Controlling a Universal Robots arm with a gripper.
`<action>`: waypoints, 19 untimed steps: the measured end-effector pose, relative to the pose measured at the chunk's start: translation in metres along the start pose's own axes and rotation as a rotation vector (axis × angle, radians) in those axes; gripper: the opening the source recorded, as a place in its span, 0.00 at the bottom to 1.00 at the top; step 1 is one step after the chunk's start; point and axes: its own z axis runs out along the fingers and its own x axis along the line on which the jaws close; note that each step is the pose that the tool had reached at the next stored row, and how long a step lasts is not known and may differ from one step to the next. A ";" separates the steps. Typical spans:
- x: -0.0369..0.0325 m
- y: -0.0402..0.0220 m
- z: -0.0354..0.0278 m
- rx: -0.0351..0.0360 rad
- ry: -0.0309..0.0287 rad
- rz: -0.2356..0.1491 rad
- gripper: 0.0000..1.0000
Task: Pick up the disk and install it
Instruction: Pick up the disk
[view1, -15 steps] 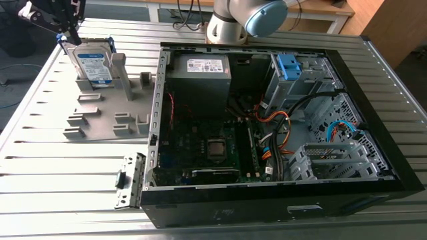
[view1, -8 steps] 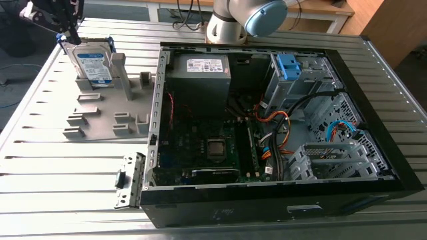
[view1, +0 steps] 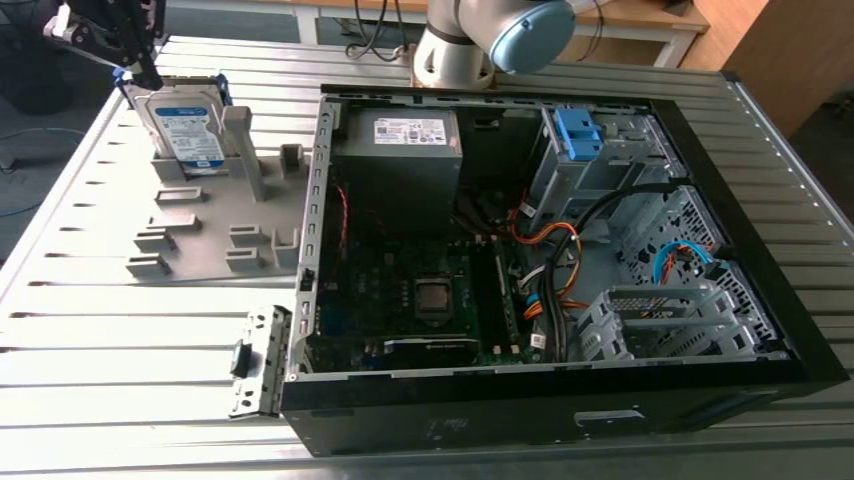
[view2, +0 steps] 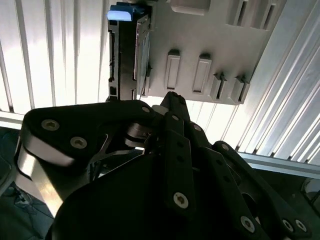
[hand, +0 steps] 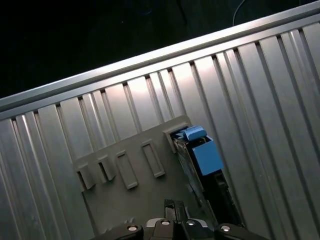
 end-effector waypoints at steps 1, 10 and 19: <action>0.0000 0.0000 0.0000 -0.0002 0.0001 -0.010 0.11; 0.0000 0.0000 0.0000 -0.0028 0.0014 -0.141 0.11; 0.0000 0.0000 0.0000 -0.0047 0.0024 -0.237 0.11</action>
